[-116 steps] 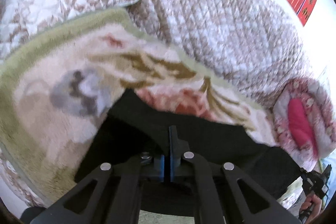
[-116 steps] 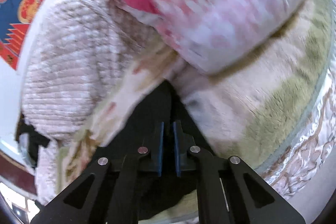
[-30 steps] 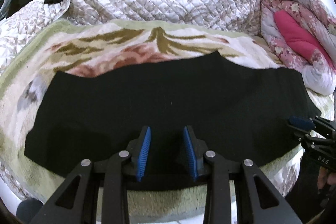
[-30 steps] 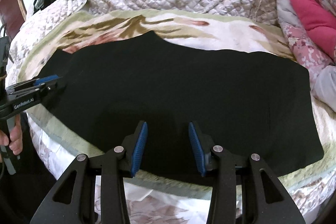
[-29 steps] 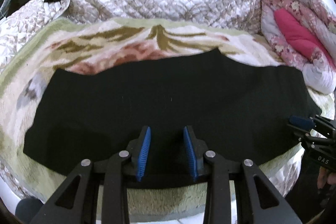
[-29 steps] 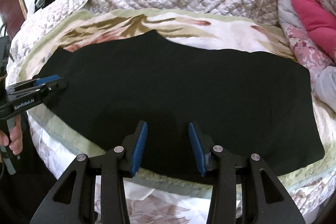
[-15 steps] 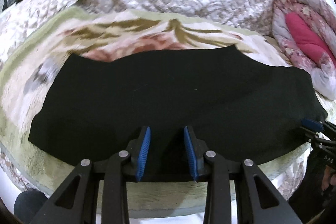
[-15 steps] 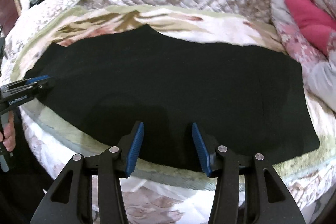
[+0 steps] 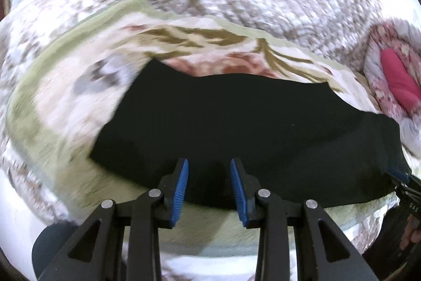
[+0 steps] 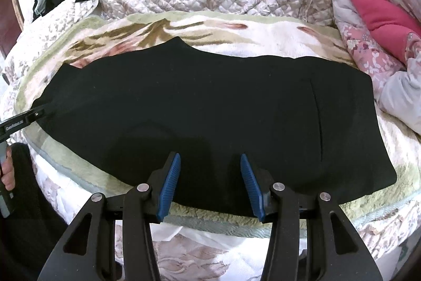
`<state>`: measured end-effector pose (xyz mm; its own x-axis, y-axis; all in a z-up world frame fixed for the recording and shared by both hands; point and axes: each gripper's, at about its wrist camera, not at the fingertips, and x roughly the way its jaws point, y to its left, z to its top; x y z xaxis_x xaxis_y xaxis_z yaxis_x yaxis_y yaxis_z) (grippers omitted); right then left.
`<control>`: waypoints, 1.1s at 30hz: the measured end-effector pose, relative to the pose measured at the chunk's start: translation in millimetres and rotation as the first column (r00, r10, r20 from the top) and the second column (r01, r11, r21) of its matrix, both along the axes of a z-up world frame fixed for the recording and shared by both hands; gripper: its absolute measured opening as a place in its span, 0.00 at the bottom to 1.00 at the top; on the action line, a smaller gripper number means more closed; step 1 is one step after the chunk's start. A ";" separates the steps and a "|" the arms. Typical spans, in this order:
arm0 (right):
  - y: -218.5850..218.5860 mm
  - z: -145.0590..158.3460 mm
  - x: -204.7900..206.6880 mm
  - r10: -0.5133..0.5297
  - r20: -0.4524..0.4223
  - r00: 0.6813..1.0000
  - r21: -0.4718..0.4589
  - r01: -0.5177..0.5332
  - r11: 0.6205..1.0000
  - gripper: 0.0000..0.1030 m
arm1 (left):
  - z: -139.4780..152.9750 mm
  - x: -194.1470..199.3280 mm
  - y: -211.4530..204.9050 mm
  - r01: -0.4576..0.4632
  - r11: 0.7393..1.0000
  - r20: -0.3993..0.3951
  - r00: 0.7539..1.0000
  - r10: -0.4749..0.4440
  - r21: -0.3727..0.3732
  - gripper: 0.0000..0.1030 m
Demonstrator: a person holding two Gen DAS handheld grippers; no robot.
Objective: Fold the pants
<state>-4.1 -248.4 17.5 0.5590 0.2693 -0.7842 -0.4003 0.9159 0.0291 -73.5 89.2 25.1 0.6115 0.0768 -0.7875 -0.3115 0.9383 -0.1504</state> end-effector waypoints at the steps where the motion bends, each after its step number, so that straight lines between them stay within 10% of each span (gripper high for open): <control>1: 0.8 -0.3 0.1 0.003 0.000 1.000 0.002 -0.003 1.000 0.47 | -0.9 -4.3 4.7 -0.019 1.000 -0.003 1.000 0.019 -0.008 0.35; 22: 9.4 -0.9 2.9 0.019 -0.002 1.000 0.018 -0.019 1.000 0.47 | -26.7 -1.6 63.3 -0.185 0.966 0.072 0.977 0.200 -0.178 0.42; 25: 8.3 -0.2 3.0 0.011 0.000 1.000 0.030 -0.011 0.999 0.47 | -22.5 5.5 58.6 -0.168 0.978 0.063 0.982 0.176 -0.124 0.09; 33: -2.0 4.5 2.7 -0.014 0.017 1.000 0.074 0.013 0.997 0.47 | 30.4 28.4 29.1 0.020 0.991 0.170 0.985 0.003 -0.134 0.06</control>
<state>-1.4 -250.4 22.0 0.5763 0.3188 -0.7525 -0.3892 0.9167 0.0902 -45.1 118.2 55.6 0.7370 -0.0282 -0.6753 -0.2630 0.9084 -0.3251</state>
